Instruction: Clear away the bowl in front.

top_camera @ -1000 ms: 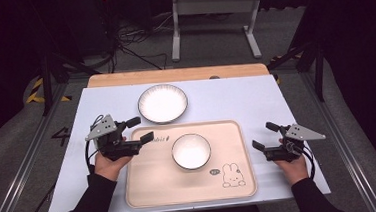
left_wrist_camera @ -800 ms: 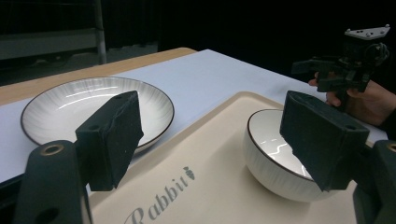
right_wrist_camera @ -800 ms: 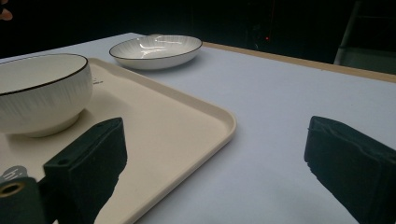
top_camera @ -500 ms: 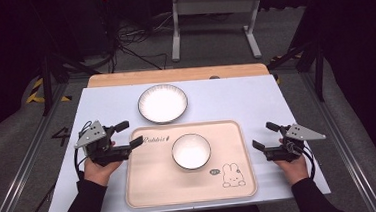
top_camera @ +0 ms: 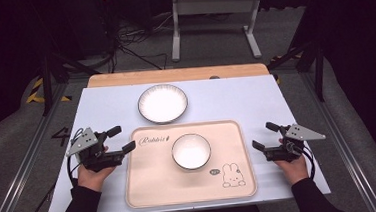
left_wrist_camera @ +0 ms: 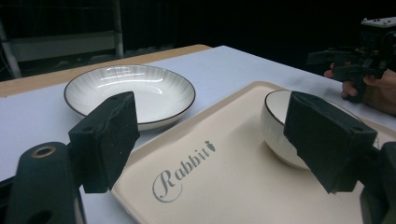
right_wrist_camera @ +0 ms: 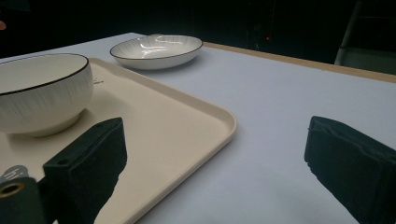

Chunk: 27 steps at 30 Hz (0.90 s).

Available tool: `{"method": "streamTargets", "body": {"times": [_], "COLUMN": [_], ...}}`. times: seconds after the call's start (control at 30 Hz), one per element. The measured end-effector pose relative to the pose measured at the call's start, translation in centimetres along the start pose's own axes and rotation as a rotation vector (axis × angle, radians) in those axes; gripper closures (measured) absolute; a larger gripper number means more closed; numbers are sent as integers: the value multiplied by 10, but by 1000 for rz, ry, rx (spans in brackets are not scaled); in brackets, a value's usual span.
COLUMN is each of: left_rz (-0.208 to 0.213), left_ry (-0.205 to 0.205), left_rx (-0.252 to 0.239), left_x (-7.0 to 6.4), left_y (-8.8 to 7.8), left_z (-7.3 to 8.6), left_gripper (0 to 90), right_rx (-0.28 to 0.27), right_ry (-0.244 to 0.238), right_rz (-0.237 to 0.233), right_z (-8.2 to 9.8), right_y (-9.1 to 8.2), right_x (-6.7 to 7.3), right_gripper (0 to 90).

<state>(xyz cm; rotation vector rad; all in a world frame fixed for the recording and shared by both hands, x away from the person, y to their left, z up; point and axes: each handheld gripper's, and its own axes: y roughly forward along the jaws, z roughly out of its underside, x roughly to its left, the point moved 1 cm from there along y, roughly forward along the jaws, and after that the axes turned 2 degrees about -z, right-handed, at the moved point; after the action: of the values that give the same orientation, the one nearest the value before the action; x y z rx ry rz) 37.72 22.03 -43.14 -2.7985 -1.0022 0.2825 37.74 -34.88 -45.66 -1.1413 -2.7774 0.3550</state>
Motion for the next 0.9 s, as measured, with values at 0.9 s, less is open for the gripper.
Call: {"method": "streamTargets", "body": {"times": [0.9], "left_rz": [-6], "left_ry": [-33], "left_rx": [48], "left_x": [9], "left_y": [8], "left_z": [31], "left_gripper": [166], "right_rx": [0], "right_ry": [1], "right_rz": [-3], "right_z": [0], "right_y": [0], "right_x": [0], "right_gripper": [61]}}
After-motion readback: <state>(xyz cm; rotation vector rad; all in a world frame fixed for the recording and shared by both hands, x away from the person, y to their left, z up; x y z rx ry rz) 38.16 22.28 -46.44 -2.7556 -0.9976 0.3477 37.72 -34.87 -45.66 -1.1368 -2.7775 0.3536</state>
